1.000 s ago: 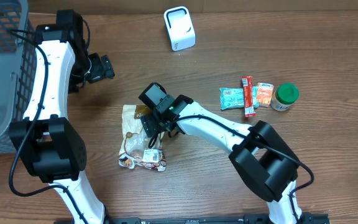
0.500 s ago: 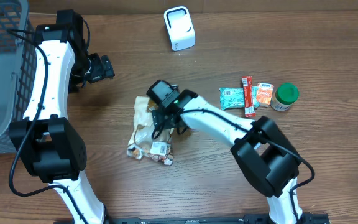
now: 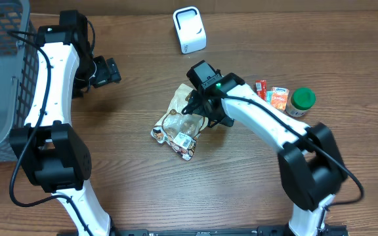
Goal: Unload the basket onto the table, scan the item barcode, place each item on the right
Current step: 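Lower the right gripper and grasp the PanTree snack bag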
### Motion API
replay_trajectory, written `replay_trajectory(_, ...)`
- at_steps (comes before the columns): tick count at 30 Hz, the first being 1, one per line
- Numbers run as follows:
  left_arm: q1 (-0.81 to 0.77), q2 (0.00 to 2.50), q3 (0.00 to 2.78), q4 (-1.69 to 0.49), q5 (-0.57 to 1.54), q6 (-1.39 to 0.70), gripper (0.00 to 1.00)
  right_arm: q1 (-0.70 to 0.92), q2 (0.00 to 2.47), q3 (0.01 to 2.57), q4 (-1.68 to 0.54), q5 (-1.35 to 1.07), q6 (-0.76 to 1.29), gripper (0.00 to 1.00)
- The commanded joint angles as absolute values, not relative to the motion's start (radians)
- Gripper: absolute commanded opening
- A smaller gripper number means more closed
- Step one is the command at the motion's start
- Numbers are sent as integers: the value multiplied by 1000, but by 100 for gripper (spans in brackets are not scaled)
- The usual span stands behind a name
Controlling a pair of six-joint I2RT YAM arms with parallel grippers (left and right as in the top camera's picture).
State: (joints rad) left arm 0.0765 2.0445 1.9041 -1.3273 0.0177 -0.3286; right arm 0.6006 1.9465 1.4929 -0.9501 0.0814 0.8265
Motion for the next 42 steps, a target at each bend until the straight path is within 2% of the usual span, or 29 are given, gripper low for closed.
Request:
replay_trajectory(1, 78, 2047, 1900, -1327, 11, -307, 100, 633, 1862, 1492, -1006, 63, 830, 94)
replay_trajectory(2, 78, 2047, 1900, -1327, 11, -307, 100, 641, 1862, 1492, -1024, 54, 830, 94)
replay_trajectory(3, 78, 2047, 1900, -1327, 11, -307, 100, 652, 1862, 1492, -1051, 34, 830, 86)
replay_trajectory(5, 78, 2047, 1900, -1327, 12, -307, 100, 679, 1865, 1475, -1084, 9, 832, 23)
replay_trajectory(6, 78, 2047, 1900, -1327, 11, -307, 100, 691, 1865, 1462, -1088, 7, 841, 5)
replay_trajectory(10, 78, 2047, 1900, -1327, 11, -307, 100, 734, 1865, 1385, -1044, 1, 900, 4)
replay_trajectory(23, 78, 2047, 1900, -1327, 11, -307, 100, 837, 1866, 1119, -637, -2, 1259, 5)
replay_trajectory(29, 78, 2047, 1900, -1327, 11, -307, 100, 878, 1866, 1106, -471, -70, 1228, 8)
replay_trajectory(36, 78, 2047, 1900, -1327, 11, -307, 100, 930, 1866, 1106, -292, -35, 1222, 20)
replay_trajectory(41, 78, 2047, 1900, -1327, 11, -307, 100, 930, 1865, 1106, -232, -32, 1222, 19)
replay_trajectory(42, 78, 2047, 1900, -1327, 11, -307, 100, 930, 1865, 1106, -233, -40, 1220, 17)
